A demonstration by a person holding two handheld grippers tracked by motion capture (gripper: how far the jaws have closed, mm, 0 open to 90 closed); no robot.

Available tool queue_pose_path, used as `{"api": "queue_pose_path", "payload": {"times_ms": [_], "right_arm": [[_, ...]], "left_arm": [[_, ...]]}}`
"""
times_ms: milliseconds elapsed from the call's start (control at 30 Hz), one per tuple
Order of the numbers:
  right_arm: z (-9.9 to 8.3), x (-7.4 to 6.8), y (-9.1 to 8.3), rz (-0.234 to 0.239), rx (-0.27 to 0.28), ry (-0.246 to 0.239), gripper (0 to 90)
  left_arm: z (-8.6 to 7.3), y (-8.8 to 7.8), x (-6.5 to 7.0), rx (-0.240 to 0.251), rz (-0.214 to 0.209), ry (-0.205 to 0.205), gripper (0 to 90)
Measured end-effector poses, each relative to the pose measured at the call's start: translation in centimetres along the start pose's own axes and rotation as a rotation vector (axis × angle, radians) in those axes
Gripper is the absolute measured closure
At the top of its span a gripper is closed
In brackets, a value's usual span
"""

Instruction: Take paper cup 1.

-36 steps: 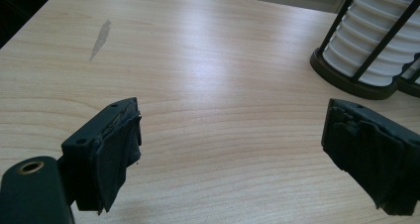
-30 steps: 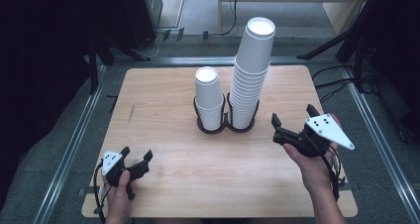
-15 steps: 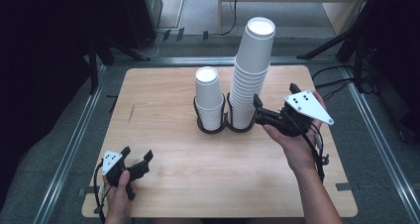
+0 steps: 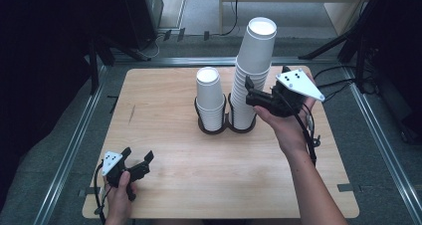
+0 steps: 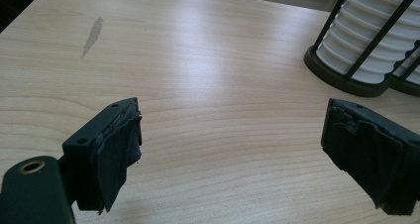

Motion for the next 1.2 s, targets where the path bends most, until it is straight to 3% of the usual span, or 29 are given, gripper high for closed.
{"api": "queue_pose_path", "payload": {"times_ms": [467,867,1033,1100,1200], "right_arm": [[2.0,-0.5,2.3,0.010,-0.001,0.044,1.5],[3.9,-1.1,5.0,-0.022,-0.021,0.066,1.8],[4.2,-0.9,5.8,-0.038,-0.031,0.081,10.7],[4.2,-0.7,5.9,-0.022,-0.029,0.097,11.0],[4.2,-0.8,5.8,-0.035,-0.022,0.082,11.5]], "left_arm": [[0.0,0.0,-0.1,0.001,-0.002,-0.009,8.7],[0.1,0.1,-0.2,-0.001,-0.005,-0.015,8.7],[0.1,0.1,-0.2,-0.003,-0.007,-0.018,8.7],[0.1,0.1,-0.2,-0.003,-0.007,-0.019,8.7],[0.1,0.1,-0.2,-0.003,-0.008,-0.019,8.7]]}}
Point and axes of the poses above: each handheld gripper's, and its own axes: y roughly forward along the jaws, z roughly out of its top, x roughly to its right, the point moved 3 cm from there along y, roughly forward along the jaws, and after that the axes turned 15 degrees about -x, right-handed, at the moved point
